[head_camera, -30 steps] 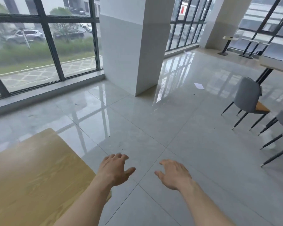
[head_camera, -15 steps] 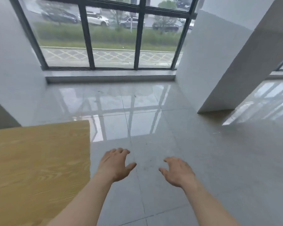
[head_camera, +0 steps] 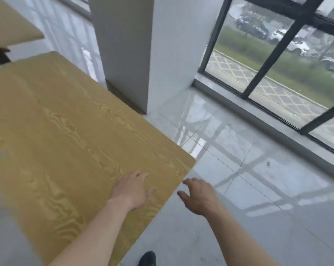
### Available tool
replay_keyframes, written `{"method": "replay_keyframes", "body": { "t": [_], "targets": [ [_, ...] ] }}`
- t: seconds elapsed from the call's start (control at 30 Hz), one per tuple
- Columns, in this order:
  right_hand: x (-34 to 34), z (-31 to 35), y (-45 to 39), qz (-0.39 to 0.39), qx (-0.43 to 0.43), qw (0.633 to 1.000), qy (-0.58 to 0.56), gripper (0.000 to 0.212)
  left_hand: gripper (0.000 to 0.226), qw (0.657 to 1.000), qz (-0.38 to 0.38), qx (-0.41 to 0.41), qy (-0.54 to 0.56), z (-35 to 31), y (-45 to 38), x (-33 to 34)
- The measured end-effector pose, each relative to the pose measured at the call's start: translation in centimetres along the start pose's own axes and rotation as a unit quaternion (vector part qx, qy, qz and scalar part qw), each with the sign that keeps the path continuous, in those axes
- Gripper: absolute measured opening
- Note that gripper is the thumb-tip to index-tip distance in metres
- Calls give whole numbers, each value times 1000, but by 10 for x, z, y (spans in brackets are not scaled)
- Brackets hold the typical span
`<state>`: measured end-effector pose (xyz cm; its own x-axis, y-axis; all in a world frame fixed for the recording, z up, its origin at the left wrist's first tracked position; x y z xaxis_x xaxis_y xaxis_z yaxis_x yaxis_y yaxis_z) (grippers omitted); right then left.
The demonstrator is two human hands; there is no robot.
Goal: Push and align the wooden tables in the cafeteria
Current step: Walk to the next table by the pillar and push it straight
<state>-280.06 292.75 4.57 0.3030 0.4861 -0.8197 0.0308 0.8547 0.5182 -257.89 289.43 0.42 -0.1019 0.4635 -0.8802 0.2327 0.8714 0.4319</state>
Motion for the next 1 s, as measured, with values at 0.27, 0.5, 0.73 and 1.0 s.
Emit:
{"method": "replay_keyframes", "body": {
  "t": [0.27,0.5,0.73,1.0],
  "targets": [
    [42,72,-56,59,-201,973,92,53,78,970,-60,-223,76,56,54,40],
    [94,64,-63,1,-370,922,114,56,79,919,-173,-348,72,28,100,110],
    [121,45,-87,-88,-451,882,99,65,78,887,-257,-382,46,9,88,161],
    [154,40,-114,-127,-469,869,94,64,73,873,-269,-405,36,20,72,189]
  ]
}}
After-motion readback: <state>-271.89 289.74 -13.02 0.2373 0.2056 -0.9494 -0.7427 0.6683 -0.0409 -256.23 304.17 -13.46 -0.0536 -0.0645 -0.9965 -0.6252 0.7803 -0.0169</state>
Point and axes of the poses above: each hand's wrist, its own y-axis away from the middle knuckle, its own x-axis out of the palm, z = x × y, the point moved 4 cm from there along -y, towards the middle knuckle, and after that the axes turned 8 degrees about -y, right-handed, at the moved point
